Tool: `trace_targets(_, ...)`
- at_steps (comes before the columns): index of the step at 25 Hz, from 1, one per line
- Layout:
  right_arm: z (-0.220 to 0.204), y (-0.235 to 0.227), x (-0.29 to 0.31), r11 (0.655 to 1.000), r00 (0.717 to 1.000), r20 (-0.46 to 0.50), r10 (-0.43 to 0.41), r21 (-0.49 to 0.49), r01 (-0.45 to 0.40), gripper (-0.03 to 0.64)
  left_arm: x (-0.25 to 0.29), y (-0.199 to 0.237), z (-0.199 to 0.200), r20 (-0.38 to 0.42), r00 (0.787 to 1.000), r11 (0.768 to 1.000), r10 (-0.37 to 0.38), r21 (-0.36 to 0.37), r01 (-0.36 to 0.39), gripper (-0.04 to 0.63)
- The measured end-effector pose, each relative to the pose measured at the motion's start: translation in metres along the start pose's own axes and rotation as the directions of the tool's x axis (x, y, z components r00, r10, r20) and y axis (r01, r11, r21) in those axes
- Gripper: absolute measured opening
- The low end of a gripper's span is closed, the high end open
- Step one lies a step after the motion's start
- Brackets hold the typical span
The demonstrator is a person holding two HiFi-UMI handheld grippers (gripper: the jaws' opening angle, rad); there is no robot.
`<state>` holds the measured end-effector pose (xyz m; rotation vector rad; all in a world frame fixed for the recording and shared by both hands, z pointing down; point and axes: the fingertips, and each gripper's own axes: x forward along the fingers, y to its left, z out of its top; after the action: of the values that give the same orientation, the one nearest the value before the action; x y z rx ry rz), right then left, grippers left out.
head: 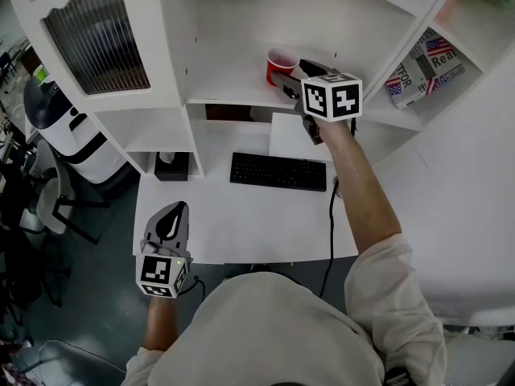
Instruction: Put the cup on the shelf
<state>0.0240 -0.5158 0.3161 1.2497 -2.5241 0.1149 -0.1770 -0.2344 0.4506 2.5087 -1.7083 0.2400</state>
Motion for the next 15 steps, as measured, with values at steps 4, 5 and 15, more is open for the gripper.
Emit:
trace_targets(4,-0.002,0.004,-0.011,1.000,1.000,0.006,0.008,0.003,-0.008,0.333,-0.001,-0.006,0.002,0.005,1.000,1.000,-0.015,0.005,0.015,0.003)
trace_targets(5,-0.002,0.006,-0.015,1.000,1.000,0.009,0.009,0.003,-0.009,0.331,-0.001,-0.006,0.003,0.006,1.000,1.000,-0.017,0.007,0.017,0.003)
trace_targets(15,0.011,0.035,-0.067,0.999,0.995,0.097,0.017,-0.050,-0.012,0.283,-0.002,-0.020,0.008,0.017,0.998,0.998,-0.064,0.026,0.064,0.003)
